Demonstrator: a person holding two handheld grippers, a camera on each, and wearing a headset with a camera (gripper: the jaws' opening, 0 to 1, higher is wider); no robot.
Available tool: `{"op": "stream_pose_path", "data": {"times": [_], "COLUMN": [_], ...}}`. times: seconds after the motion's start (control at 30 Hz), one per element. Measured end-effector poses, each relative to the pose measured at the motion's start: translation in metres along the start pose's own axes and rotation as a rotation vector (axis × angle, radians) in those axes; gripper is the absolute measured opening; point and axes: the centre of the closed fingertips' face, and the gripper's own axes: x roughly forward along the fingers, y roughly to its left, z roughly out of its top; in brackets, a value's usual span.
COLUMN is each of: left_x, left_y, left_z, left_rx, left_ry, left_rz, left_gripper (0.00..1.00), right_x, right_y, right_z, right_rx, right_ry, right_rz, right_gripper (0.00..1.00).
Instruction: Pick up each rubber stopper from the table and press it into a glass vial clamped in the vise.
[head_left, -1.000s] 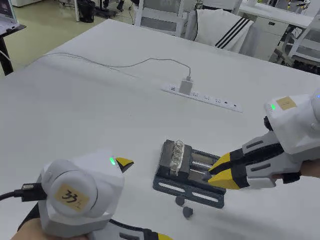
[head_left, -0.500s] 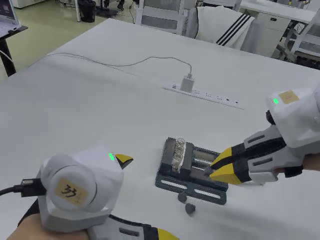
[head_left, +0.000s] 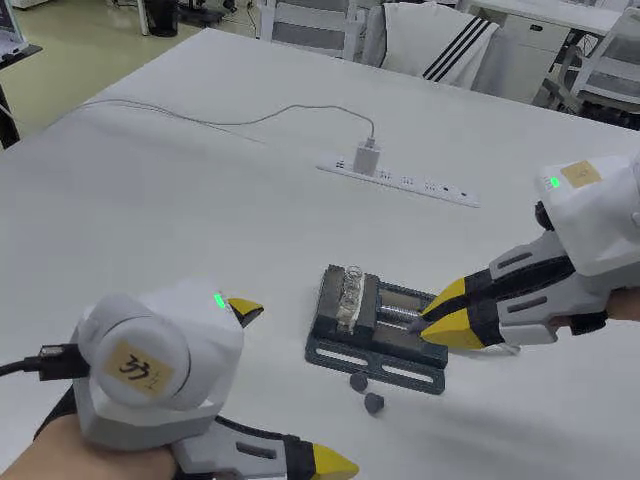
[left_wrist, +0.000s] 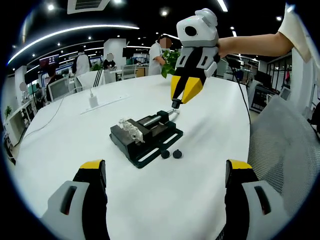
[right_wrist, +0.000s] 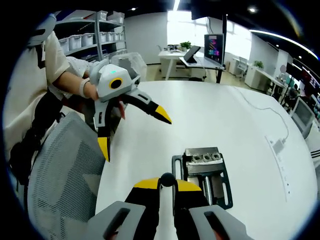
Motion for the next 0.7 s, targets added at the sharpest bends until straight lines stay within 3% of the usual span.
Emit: {"op": "stream_pose_path", "data": {"times": [0.47, 0.7], "left_x": [0.0, -0.003], "left_y": [-0.005, -0.006], "left_z": [0.005, 0.005], "left_rx": [0.014, 0.018], "left_ry": [-0.005, -0.008], "left_rz": [-0.022, -0.024], "left_gripper": [0.99, 0.99], "right_x": [-0.013, -0.014], "right_y": [-0.002, -0.002], "right_z": [0.006, 0.011], "right_rx": [-0.017, -0.048], "right_ry": [0.019, 0.054], "right_rz": [-0.022, -0.021], "right_gripper": [0.05, 0.05]}}
